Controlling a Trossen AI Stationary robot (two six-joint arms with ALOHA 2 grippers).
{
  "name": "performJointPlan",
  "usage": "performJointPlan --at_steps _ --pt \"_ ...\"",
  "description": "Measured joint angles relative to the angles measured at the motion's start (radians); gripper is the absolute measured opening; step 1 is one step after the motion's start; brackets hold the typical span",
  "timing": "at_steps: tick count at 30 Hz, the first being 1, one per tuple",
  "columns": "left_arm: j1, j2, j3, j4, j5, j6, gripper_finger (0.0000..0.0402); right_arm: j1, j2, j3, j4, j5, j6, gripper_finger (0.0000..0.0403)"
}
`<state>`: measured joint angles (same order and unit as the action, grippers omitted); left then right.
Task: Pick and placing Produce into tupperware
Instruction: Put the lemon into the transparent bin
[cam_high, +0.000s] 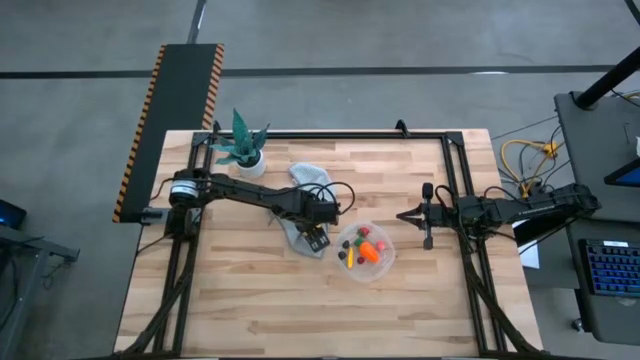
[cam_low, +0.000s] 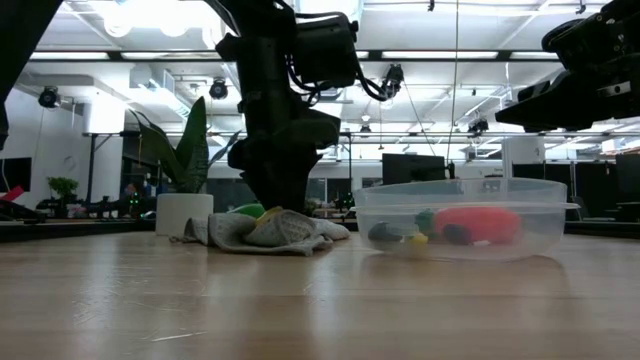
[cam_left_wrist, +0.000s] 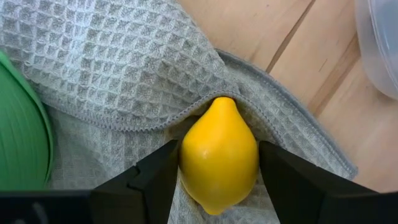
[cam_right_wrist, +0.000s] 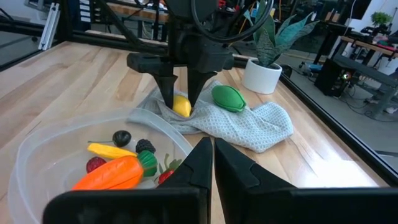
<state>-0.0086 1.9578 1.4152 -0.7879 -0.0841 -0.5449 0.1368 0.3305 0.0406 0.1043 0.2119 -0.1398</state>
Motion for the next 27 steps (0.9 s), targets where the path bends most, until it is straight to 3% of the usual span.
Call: performJointPlan --at_steps 17,27 --pt "-0.002 -0.009 0.025 -0.017 -0.005 -0.018 0.0121 0.0 0.0 0.0 -0.001 0.0 0.0 0.0009" --pt "-0.011 -0.008 0.073 -0.043 -0.002 0.043 0.0031 0.0 0.0 0.0 -0.004 0.0 -0.003 0.0009"
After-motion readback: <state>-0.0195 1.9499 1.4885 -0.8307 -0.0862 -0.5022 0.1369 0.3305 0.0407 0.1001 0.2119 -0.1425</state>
